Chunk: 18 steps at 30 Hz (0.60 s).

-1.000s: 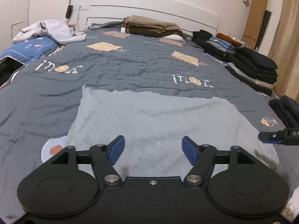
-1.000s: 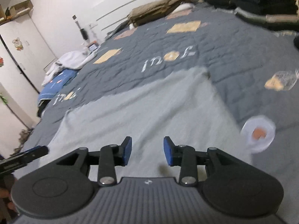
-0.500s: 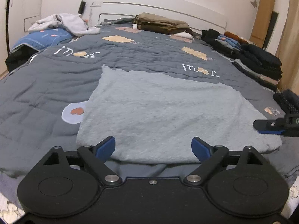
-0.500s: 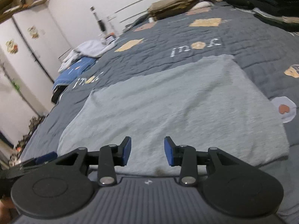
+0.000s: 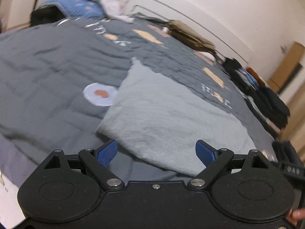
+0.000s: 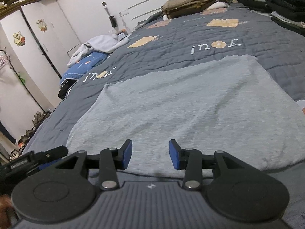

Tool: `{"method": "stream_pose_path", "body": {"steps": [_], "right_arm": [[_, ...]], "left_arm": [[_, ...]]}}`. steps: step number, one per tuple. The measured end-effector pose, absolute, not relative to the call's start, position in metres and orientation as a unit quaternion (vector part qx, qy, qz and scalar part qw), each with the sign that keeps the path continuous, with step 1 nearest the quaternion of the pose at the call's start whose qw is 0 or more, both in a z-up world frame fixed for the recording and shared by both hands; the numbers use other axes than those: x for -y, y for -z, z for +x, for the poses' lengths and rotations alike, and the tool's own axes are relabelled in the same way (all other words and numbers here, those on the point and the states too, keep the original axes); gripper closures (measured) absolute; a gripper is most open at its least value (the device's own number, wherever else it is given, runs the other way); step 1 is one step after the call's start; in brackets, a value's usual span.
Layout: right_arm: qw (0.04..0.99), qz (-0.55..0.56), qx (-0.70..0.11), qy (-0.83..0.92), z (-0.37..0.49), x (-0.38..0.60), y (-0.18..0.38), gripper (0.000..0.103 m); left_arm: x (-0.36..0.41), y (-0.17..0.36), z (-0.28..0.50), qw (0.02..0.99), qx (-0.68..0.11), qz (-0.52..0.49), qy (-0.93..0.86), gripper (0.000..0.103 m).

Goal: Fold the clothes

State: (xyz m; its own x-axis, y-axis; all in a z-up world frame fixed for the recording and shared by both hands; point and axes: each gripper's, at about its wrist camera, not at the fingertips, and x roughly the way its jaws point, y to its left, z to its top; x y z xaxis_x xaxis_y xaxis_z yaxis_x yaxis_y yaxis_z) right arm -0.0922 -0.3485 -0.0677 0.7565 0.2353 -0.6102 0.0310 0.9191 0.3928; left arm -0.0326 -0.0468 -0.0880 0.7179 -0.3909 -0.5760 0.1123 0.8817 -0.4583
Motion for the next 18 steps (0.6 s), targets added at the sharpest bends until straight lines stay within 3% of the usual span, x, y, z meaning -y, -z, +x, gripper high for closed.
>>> {"method": "stream_pose_path", "body": {"steps": [7,18], "right_arm": [[0.914,0.190,-0.351,-0.072,-0.092,0.337,0.070,0.061],[0.912,0.189,-0.353,-0.087,-0.090,0.334,0.071,0.061]], "left_arm": [[0.036,0.104,-0.021,0.882,-0.371,-0.262,0.127,0.015],[0.047,0.120,-0.009,0.874,-0.388,-0.270,0.113,0.015]]}}
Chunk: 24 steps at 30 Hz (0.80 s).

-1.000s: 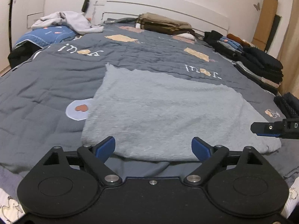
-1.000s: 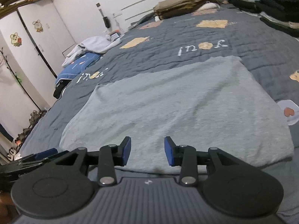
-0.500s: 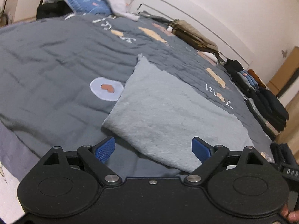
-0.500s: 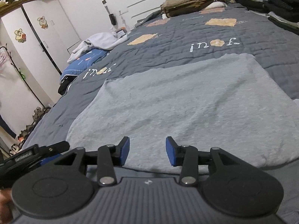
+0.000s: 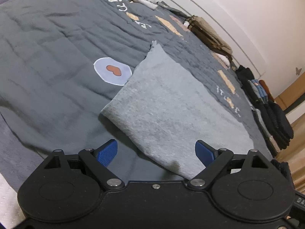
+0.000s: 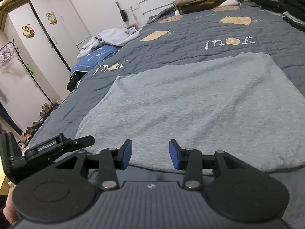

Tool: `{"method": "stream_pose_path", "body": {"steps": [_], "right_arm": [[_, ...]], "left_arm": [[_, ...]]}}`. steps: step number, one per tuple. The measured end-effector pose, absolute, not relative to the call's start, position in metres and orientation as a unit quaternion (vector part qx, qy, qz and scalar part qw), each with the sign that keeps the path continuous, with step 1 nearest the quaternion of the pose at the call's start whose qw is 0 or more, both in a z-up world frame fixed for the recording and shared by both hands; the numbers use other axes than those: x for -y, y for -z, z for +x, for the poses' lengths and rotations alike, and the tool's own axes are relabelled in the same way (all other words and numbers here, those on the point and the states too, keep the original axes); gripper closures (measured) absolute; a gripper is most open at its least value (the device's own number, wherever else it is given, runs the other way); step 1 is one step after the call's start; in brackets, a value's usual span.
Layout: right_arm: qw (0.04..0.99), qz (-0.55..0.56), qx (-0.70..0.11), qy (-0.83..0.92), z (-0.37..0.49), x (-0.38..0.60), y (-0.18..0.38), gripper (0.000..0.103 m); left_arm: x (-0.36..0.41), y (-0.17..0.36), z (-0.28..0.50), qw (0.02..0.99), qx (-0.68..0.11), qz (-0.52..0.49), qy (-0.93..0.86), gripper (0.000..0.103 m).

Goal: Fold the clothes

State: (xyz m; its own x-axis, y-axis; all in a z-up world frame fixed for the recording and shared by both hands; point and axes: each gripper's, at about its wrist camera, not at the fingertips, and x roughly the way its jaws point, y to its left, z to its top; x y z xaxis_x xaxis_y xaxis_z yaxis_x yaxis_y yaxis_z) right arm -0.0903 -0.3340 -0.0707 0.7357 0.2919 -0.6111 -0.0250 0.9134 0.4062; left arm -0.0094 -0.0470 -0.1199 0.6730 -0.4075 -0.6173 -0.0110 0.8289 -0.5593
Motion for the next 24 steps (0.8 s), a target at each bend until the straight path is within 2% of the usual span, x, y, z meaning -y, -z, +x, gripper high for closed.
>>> {"method": "stream_pose_path", "body": {"steps": [8,11,14,15,16,17,24], "right_arm": [[0.907,0.188,-0.367,-0.086,-0.087,0.336,0.078,0.061],[0.909,0.184,-0.366,-0.084,-0.088,0.337,0.078,0.061],[0.909,0.184,-0.365,-0.082,-0.089,0.337,0.080,0.061],[0.909,0.183,-0.366,-0.082,-0.089,0.337,0.081,0.061],[0.908,0.182,-0.368,-0.081,-0.089,0.337,0.082,0.061],[0.907,0.181,-0.371,-0.081,-0.088,0.336,0.084,0.061],[0.894,0.172,-0.412,-0.046,-0.082,0.343,0.102,0.061]], "left_arm": [[0.048,0.124,0.001,0.875,-0.383,-0.274,0.110,0.017],[0.047,0.125,0.006,0.877,-0.380,-0.276,0.105,0.027],[0.046,0.126,0.011,0.877,-0.377,-0.281,0.102,0.044],[0.044,0.126,0.012,0.876,-0.378,-0.282,0.104,0.063],[0.043,0.128,0.014,0.873,-0.380,-0.285,0.105,0.093],[0.040,0.129,0.016,0.870,-0.384,-0.289,0.107,0.097],[0.008,0.105,0.002,0.884,-0.345,-0.307,0.069,0.098]]}}
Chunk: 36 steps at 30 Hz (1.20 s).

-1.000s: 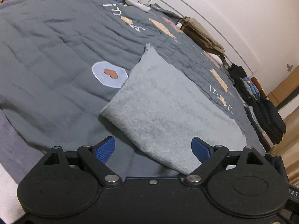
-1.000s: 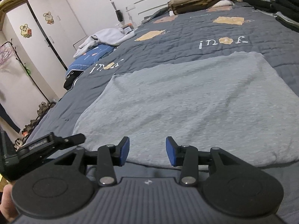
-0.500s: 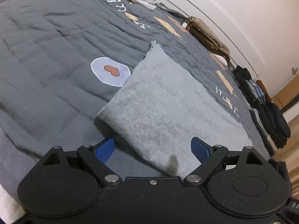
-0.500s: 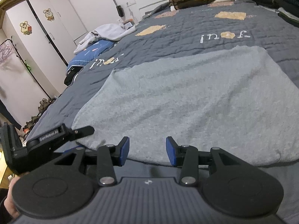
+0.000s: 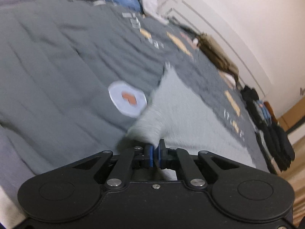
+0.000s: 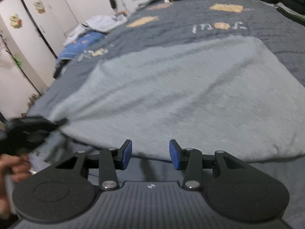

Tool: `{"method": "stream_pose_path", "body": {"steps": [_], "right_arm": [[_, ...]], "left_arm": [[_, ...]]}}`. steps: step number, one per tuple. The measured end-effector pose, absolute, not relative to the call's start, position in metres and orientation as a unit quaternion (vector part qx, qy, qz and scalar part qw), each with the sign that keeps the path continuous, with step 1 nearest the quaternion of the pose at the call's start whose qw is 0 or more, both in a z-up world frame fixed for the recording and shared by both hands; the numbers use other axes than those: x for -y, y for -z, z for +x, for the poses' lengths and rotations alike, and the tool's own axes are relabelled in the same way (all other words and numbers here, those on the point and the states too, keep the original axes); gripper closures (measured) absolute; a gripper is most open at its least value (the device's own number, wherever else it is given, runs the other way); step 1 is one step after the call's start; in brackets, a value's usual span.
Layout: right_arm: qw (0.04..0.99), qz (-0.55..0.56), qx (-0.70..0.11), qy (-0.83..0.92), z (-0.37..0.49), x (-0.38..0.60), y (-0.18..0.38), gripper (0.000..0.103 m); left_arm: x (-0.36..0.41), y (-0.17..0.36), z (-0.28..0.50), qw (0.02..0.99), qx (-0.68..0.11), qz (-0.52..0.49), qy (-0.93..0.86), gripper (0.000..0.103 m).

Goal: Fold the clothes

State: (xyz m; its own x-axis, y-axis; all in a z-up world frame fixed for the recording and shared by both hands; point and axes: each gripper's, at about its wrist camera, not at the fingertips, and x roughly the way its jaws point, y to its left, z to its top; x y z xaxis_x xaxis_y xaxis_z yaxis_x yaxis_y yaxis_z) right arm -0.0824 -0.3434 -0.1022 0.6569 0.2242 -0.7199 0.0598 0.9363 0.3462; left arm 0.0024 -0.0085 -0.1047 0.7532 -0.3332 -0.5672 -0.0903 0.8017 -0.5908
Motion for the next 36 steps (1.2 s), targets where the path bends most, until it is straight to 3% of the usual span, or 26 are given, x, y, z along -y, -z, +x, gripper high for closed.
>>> {"method": "stream_pose_path", "body": {"steps": [12,17,19,27,36], "right_arm": [[0.898,0.183,-0.399,-0.006,-0.097,0.371,0.097,0.061],[0.897,0.200,-0.392,0.044,-0.110,0.400,0.098,0.061],[0.898,0.205,-0.387,0.052,-0.115,0.408,0.098,0.061],[0.897,0.208,-0.379,0.086,-0.134,0.430,0.099,0.061],[0.859,0.354,-0.354,0.109,-0.173,0.478,0.114,0.061]], "left_arm": [[0.003,0.080,-0.011,0.908,-0.334,-0.248,0.057,0.094],[0.028,0.057,-0.023,0.935,-0.309,-0.158,0.070,0.068],[0.041,0.047,-0.032,0.942,-0.293,-0.134,0.096,0.036],[0.107,0.050,-0.046,0.922,-0.316,-0.081,0.208,0.034],[0.176,0.062,-0.066,0.906,-0.301,0.016,0.298,0.025]]}}
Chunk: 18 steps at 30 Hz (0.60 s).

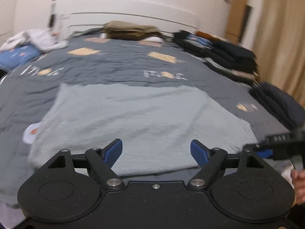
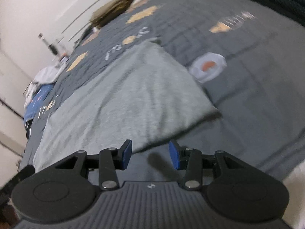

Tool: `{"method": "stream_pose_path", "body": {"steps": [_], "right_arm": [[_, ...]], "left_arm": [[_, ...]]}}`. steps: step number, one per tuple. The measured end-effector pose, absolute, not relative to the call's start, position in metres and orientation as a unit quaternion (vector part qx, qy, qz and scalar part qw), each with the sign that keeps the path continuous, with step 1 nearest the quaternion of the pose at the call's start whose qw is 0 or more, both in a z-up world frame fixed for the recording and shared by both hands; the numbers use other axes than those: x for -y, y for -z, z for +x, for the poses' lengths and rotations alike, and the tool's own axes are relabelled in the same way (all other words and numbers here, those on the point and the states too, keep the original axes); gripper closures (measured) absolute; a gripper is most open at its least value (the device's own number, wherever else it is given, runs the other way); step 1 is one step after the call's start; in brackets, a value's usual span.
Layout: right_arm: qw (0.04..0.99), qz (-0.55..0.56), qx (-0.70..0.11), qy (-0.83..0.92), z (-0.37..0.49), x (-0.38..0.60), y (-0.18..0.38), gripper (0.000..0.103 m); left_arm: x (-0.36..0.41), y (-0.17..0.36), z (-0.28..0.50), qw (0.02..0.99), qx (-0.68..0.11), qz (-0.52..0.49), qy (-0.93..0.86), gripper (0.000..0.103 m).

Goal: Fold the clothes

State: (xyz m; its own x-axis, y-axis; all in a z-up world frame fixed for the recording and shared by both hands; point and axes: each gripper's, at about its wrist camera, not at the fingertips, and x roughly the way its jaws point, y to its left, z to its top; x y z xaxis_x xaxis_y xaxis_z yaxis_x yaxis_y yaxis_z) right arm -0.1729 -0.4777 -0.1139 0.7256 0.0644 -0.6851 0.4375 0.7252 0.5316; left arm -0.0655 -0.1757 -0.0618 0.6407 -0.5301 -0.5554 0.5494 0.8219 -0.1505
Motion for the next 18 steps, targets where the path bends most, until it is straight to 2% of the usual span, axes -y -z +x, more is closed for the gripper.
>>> {"method": "stream_pose_path", "body": {"steps": [9,14,18], "right_arm": [[0.818,0.477,-0.311,0.081,-0.180,0.495,0.140,0.061],[0.812,0.500,-0.290,0.079,-0.169,0.498,0.149,0.059],[0.804,0.525,-0.267,0.078,-0.161,0.500,0.159,0.050]], "left_arm": [[0.210,0.074,-0.074,0.892,-0.305,0.040,0.331,0.025],[0.215,0.076,-0.078,0.887,-0.311,0.045,0.338,0.021],[0.216,0.078,-0.080,0.885,-0.310,0.050,0.344,0.021]]}}
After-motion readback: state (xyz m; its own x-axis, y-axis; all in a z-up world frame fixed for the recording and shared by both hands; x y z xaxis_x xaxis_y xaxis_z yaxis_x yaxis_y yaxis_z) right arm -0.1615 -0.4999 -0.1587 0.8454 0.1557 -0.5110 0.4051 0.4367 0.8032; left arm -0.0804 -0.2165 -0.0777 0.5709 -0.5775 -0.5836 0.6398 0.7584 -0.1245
